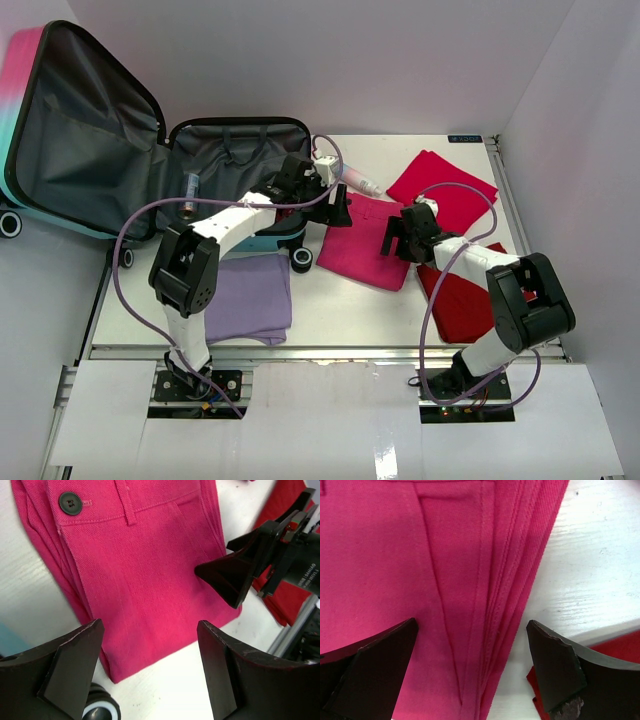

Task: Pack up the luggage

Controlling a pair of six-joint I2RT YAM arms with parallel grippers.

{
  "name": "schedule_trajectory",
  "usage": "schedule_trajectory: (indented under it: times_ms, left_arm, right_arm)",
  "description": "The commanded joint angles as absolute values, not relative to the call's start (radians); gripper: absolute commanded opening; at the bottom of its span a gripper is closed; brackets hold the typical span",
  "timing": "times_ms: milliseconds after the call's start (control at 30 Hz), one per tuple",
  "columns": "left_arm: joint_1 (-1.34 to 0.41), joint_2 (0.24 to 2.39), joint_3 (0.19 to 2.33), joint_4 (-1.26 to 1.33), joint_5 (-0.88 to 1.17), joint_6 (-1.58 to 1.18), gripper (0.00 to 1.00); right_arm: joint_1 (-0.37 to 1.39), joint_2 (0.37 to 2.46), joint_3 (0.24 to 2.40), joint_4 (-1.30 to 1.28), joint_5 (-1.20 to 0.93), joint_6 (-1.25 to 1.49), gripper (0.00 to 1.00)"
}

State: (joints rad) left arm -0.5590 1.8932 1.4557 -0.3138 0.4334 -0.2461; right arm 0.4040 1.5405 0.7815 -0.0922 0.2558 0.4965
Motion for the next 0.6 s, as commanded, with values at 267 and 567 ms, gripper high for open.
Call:
schedule_trajectory:
  times_ms: [267,567]
  left_arm:
    - [-0.575,1.992,1.503,-0.339,0.282,-0.247,0.86]
    - [-0.580,2.047,1.535,-0.346,0.249,-0.250,0.86]
  right_arm:
    - [0.360,1.605,0.816,0.032,0.148,0.450,0.77]
    - [0.238,1.508,0.784,0.066,0.024,0.297,0.31]
